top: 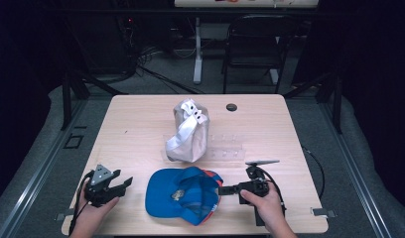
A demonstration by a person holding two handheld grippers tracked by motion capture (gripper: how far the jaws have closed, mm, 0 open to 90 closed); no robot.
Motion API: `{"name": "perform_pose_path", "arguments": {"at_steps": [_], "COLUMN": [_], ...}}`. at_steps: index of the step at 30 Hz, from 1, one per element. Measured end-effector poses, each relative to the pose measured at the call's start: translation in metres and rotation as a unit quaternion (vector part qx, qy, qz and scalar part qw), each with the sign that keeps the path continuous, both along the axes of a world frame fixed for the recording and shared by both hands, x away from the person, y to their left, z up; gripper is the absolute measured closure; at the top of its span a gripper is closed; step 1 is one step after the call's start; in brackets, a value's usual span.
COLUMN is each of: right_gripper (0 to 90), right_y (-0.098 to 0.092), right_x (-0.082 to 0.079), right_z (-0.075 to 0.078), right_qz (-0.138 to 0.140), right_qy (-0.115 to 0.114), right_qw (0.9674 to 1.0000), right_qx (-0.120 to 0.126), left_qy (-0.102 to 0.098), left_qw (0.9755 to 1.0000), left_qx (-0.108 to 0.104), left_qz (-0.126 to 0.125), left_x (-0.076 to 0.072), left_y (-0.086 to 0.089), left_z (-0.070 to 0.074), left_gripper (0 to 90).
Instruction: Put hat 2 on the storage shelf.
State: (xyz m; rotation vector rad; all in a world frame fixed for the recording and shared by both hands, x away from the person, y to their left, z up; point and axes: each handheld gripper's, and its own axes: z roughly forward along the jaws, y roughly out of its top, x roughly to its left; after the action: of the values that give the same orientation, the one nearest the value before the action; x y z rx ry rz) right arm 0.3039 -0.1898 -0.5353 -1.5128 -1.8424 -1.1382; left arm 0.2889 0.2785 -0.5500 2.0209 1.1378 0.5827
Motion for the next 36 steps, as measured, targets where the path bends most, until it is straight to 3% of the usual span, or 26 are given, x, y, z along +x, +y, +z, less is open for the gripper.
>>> {"name": "perform_pose_path", "arguments": {"at_steps": [1,3,4,5,6,7,12,19,25,26,27,30,31,34,35,36], "right_gripper": [78.3,78.3,78.2,78.2,78.2,78.2,78.1,78.0,75.8,75.3,74.8,73.9,72.7,72.3,71.8,70.5], "right_y": [-0.006,-0.012,-0.018,-0.026,-0.029,-0.040,-0.060,-0.065,-0.058,-0.054,-0.055,-0.054,-0.050,-0.048,-0.050,-0.048], "right_x": [-0.001,-0.001,-0.002,-0.003,-0.004,-0.005,-0.004,0.000,0.002,0.002,0.003,0.003,0.004,0.004,0.005,0.005], "right_z": [0.001,0.001,-0.001,0.000,-0.003,-0.007,-0.017,-0.025,-0.035,-0.035,-0.035,-0.034,-0.036,-0.038,-0.038,-0.041], "right_qz": [-0.005,-0.007,-0.019,-0.017,-0.034,-0.044,-0.078,-0.120,-0.106,-0.117,-0.096,-0.086,-0.086,-0.088,-0.076,-0.080], "right_qy": [-0.002,-0.005,-0.007,-0.009,-0.009,-0.008,-0.002,-0.014,-0.006,-0.003,-0.005,-0.005,-0.008,-0.009,-0.004,0.005], "right_qw": [0.9997,0.9994,0.9995,0.9989,0.9991,0.9988,0.9969,0.9927,0.9944,0.9931,0.9954,0.9962,0.9963,0.9961,0.9966,0.9967], "right_qx": [-0.024,-0.033,-0.022,-0.043,-0.022,-0.018,-0.012,-0.005,-0.007,-0.008,-0.002,-0.015,-0.001,-0.003,-0.033,-0.017], "left_qy": [0.001,0.001,0.001,0.001,0.004,0.004,0.002,0.006,0.006,0.006,0.007,0.006,0.006,0.007,0.004,0.002], "left_qw": [1.0000,1.0000,1.0000,1.0000,1.0000,1.0000,1.0000,1.0000,1.0000,1.0000,1.0000,1.0000,1.0000,1.0000,1.0000,1.0000], "left_qx": [0.001,0.000,0.000,-0.001,0.000,0.000,0.001,0.002,-0.001,-0.001,-0.001,0.000,-0.001,0.000,-0.001,-0.001], "left_qz": [-0.001,0.000,0.000,-0.001,-0.001,-0.001,-0.003,-0.004,-0.004,-0.004,-0.004,-0.004,-0.005,-0.005,-0.004,-0.003], "left_x": [0.000,0.000,0.000,0.000,0.000,0.000,0.001,0.001,0.001,0.002,0.002,0.002,0.002,0.002,0.002,0.002], "left_y": [0.000,0.000,-0.001,-0.001,-0.001,-0.001,-0.002,-0.001,0.000,0.000,0.000,0.000,0.000,0.000,0.000,0.000], "left_z": [0.000,0.000,-0.001,-0.001,0.000,-0.001,-0.001,-0.001,-0.002,-0.002,-0.002,-0.002,-0.002,-0.002,-0.002,-0.002], "left_gripper": [44.5,44.5,44.5,44.5,44.5,44.5,44.4,44.5,44.5,44.5,44.5,44.5,44.5,44.5,44.5,44.5]}}
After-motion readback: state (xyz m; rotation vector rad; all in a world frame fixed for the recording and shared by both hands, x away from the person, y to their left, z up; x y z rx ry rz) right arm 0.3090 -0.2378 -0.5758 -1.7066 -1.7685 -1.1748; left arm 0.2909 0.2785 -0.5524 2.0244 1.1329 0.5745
